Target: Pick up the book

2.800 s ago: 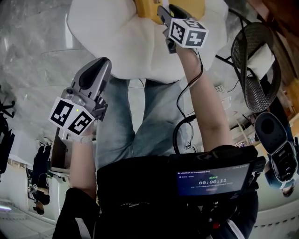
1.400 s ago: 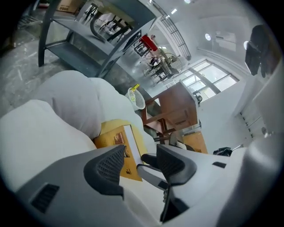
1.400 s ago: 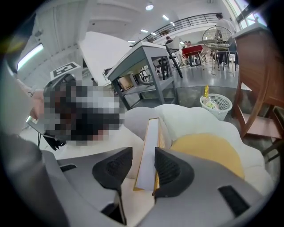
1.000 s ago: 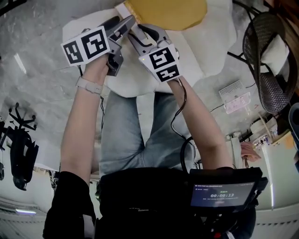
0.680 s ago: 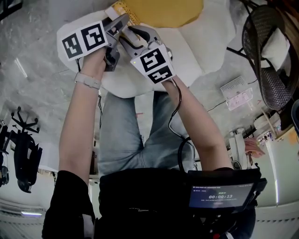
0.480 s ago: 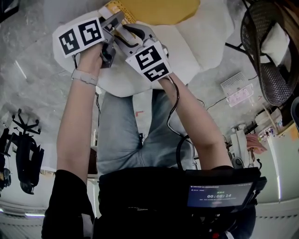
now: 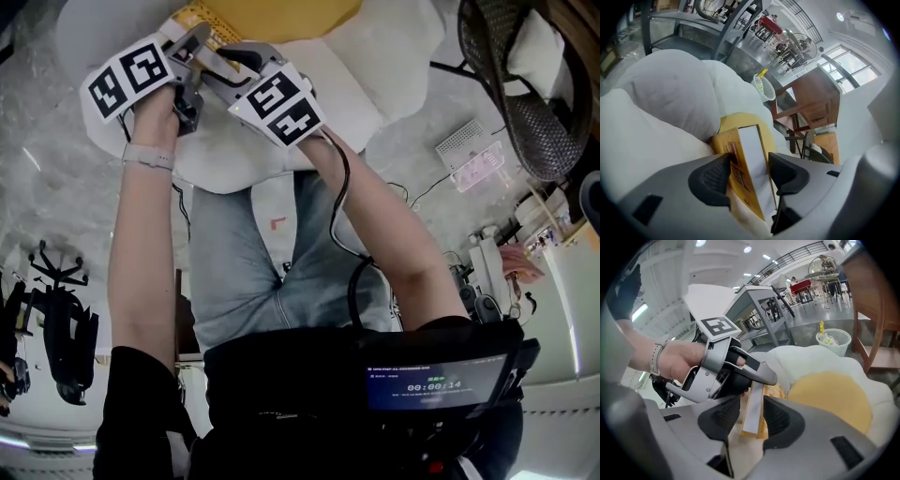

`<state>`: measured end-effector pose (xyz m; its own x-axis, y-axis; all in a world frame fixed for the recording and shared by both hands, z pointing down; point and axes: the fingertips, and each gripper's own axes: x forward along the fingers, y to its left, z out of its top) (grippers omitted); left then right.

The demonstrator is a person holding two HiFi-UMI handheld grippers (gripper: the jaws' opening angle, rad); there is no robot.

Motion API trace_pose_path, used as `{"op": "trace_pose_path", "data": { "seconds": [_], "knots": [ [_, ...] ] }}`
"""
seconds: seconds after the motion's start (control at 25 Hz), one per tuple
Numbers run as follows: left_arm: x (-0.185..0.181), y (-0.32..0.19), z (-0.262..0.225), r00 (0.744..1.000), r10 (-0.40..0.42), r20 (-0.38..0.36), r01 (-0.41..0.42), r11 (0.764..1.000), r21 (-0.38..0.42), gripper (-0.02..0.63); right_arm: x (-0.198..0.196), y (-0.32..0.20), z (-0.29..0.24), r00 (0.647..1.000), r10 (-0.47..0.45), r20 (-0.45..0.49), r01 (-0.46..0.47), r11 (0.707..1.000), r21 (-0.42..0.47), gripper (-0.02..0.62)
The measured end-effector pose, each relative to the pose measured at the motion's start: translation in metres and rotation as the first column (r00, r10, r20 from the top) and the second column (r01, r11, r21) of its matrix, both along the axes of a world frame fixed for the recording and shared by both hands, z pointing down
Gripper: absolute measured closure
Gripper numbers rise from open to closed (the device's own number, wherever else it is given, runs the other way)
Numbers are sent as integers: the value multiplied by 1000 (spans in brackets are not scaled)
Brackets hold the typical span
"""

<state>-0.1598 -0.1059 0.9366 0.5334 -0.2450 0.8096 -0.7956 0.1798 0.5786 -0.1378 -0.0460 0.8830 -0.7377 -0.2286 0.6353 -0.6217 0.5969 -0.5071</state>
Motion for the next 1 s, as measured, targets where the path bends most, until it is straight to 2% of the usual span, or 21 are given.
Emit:
{"op": "trace_pose_path", "data": {
  "seconds": [0.24,0.44,0.68,1.0],
  "knots": [
    [-3,13,-5,999,-16,39,16,1000,-15,378,36,4,3,997,79,-9,-79,996,-35,423],
    [15,7,-30,993,16,115,-22,999,50,422,78,-4,-3,993,121,-8,-121,991,-52,423],
    [27,-1,-71,995,6,100,-16,995,101,430,111,-21,-22,986,164,-17,-165,986,-37,423],
    [42,1,-144,997,16,75,-29,983,181,430,155,-44,-87,969,246,-5,-246,969,-7,430]
  ]
}}
